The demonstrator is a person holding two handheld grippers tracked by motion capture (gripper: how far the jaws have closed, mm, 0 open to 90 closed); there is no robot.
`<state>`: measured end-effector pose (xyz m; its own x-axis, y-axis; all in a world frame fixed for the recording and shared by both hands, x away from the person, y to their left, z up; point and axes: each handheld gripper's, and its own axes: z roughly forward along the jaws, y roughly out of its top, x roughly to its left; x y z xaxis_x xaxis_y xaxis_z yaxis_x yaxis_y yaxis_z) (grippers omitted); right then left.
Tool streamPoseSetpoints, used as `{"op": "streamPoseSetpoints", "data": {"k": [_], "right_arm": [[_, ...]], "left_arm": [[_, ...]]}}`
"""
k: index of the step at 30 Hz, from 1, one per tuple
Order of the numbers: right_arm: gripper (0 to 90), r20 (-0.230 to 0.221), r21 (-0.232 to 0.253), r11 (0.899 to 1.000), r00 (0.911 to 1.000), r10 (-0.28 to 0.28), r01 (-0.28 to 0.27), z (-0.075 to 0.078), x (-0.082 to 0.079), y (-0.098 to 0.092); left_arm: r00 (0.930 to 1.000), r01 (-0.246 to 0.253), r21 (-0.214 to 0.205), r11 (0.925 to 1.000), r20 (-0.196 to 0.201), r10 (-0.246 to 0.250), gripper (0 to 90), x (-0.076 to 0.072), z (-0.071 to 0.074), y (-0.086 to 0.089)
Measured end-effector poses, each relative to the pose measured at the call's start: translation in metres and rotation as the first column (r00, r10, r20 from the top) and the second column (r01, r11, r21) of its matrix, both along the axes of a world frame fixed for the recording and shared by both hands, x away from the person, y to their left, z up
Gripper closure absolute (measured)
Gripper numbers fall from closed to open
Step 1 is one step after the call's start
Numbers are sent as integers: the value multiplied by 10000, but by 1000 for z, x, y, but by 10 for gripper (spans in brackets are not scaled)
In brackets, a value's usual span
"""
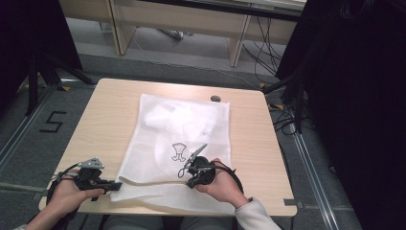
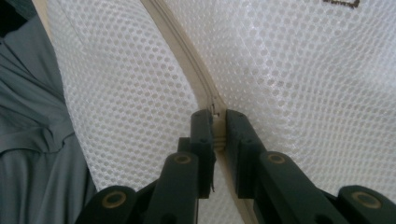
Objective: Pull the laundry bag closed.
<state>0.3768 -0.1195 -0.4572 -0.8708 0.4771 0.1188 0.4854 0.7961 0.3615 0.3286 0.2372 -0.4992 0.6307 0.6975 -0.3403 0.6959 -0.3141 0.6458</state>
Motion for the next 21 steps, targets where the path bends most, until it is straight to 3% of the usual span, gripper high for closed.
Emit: {"op": "streamPoseSetpoints", "data": {"k": [21], "right_arm": [[825,45,-221,9997,9999,-100,101,1,0,-10]], "left_arm": [[9998,94,85,9999,-153,-93,857,0,1,2]]}}
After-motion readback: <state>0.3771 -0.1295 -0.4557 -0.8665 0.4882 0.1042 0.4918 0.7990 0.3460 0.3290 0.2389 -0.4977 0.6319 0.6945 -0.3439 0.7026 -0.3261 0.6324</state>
